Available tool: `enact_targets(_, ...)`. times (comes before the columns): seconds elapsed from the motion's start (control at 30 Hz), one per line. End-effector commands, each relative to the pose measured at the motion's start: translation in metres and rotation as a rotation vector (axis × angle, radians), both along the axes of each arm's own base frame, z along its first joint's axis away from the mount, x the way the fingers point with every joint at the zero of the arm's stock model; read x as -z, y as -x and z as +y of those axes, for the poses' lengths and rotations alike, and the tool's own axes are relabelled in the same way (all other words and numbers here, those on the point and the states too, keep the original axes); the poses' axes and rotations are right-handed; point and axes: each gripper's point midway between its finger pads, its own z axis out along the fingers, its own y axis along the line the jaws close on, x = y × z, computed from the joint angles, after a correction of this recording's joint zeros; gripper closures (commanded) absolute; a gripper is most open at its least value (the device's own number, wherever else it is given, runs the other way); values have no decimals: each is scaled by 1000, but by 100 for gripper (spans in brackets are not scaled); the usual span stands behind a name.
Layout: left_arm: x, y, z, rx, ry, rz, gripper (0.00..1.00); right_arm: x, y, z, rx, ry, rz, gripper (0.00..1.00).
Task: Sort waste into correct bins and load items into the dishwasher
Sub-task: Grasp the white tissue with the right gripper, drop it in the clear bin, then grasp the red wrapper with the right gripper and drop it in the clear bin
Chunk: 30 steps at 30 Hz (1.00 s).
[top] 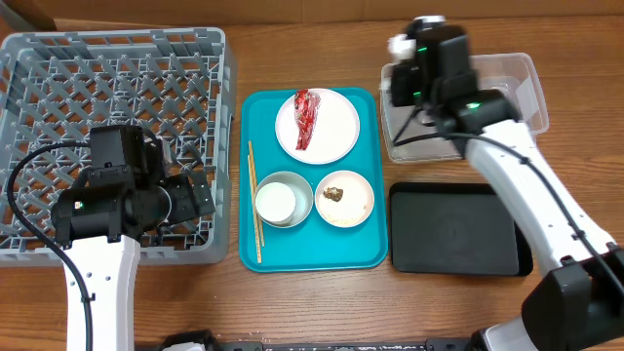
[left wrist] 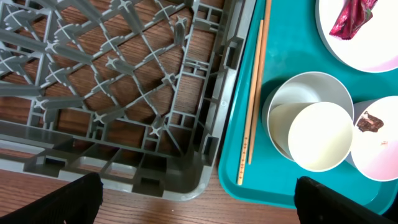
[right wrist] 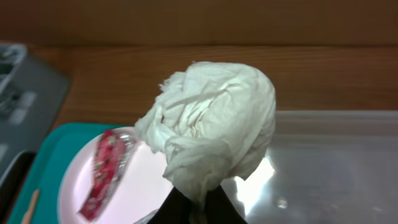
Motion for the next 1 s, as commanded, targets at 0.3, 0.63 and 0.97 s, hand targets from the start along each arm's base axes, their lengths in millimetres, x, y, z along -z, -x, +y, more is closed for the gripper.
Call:
enact_targets(0.3,-7,-4,2,-13,-3,-21,0,12,-8,-24,49,-61,39,66)
enact_targets(0.63,-7,-5,3,-13,-4,-25,0,6,3,110,-210,-176,-42,50)
enact_targets(0.97,-8,-5,3,-13,-4,-26,0,123,5,170,-250,-54,72,42)
